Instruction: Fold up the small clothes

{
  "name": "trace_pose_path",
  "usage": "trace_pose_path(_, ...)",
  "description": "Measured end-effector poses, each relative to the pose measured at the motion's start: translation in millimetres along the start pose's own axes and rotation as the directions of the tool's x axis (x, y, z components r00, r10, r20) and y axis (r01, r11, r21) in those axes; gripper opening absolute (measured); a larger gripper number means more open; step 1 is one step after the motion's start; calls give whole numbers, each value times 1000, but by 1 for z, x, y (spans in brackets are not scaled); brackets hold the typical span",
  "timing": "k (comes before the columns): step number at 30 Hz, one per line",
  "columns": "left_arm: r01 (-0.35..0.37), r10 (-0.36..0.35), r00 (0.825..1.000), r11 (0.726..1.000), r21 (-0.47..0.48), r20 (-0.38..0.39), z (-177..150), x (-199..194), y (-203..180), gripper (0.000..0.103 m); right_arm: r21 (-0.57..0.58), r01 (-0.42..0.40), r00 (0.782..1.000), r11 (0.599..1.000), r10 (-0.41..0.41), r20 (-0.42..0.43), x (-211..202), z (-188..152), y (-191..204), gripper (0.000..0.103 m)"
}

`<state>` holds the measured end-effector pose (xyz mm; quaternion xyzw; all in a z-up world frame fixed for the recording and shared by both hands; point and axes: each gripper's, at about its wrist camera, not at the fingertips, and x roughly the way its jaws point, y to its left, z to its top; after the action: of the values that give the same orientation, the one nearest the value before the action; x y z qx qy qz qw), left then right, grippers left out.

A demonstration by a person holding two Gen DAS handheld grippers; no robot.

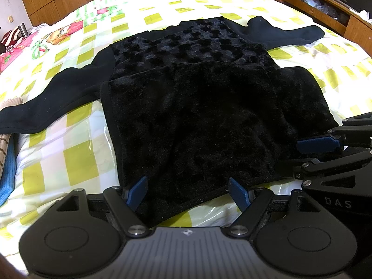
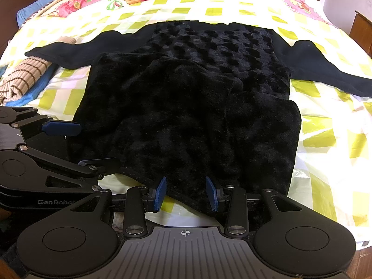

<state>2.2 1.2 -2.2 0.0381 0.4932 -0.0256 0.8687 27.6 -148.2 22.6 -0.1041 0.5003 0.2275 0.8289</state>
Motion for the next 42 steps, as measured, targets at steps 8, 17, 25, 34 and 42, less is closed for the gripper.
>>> trace_pose_path(8,-2,2,1000,1000,3,0,-1,0,0,89,-7,13,1000,1000,-13,1,2,1,0,38)
trace_pose_path(17,-13,13,1000,1000,-12,10,-1,-2,-1,89,-34,39,999,999,-38,27,3,4,2,42)
trace_pose_path(25,9,-6,999,999,-47,54,1,-5,1,89,-49,41,998,998,-39,48,4,6,3,42)
trace_pose_path(34,-19,21,999,998,-54,49,7,-6,4,89,-39,27,998,999,-25,63,5,9,1,43)
trace_pose_path(42,20,-15,999,996,-86,52,13,-9,9,89,-45,34,996,998,-30,83,2,12,2,43)
